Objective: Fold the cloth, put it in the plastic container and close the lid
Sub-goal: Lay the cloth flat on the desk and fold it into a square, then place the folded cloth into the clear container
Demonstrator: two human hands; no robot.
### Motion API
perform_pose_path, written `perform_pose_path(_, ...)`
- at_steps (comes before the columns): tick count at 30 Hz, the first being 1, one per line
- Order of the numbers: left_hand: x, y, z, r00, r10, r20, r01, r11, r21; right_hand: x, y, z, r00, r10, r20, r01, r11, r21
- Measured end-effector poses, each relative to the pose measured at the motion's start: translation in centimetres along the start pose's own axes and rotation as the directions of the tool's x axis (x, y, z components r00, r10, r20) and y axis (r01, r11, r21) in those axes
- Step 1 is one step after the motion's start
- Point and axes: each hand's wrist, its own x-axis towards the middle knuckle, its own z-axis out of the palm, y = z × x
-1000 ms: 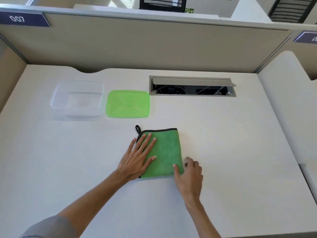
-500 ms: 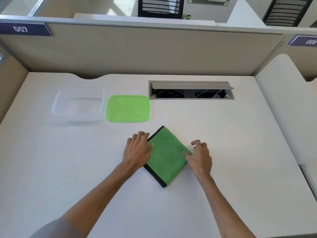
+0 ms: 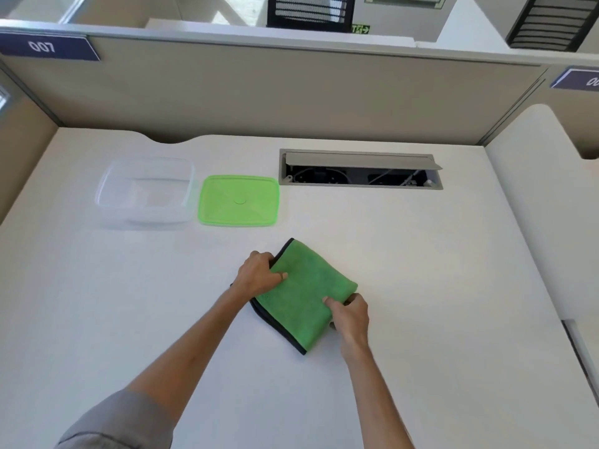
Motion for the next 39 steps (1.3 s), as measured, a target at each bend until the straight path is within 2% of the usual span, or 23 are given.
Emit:
perform_pose_path(7, -3.7, -2.6, -0.1, 0.997, 0.022, 0.071, 0.003, 0.945, -0.328, -0.6, 0.3, -1.8, 0.978, -0.155, 0.138, 0.166, 0.984, -0.071)
perform_pose_path(10, -6.1, -4.2, -0.6, 0.992, 0.025, 0.123, 0.04, 0.87, -0.492, -1.0, -0.2, -1.9, 0.957, -0.213, 0.198, 0.222, 0.975, -0.026)
perform_pose_path(13, -8.5, -5.8, -1.3, 0.985, 0.045, 0.169, 0.063, 0.809, -0.584, -1.9, -0.9, -1.6, 0.932, -0.264, 0.248, 0.273, 0.962, -0.001)
perform_pose_path(20, -10.9, -8.7, -5.6, 0.982, 0.095, 0.166, 0.034, 0.768, -0.639, -3.7, -3.8, 1.5, 0.896, -0.338, 0.29, 0.355, 0.935, -0.008)
perform_pose_path(25, -10.1, -11.4, -10.4, 0.986, 0.106, 0.132, 0.002, 0.771, -0.637, -4.9, -6.1, 5.9, 0.886, -0.343, 0.311, 0.361, 0.932, 0.0)
perform_pose_path(32, -7.8, -16.1, -19.9, 0.995, 0.099, -0.001, -0.077, 0.775, -0.628, -6.2, -13.1, 14.7, 0.846, -0.336, 0.415, 0.347, 0.936, 0.053)
perform_pose_path(39, -2.7, -20.0, -31.7, 0.975, 0.122, -0.184, -0.206, 0.799, -0.564, -5.3, -22.6, 24.8, 0.788, -0.464, 0.404, 0.475, 0.876, 0.081)
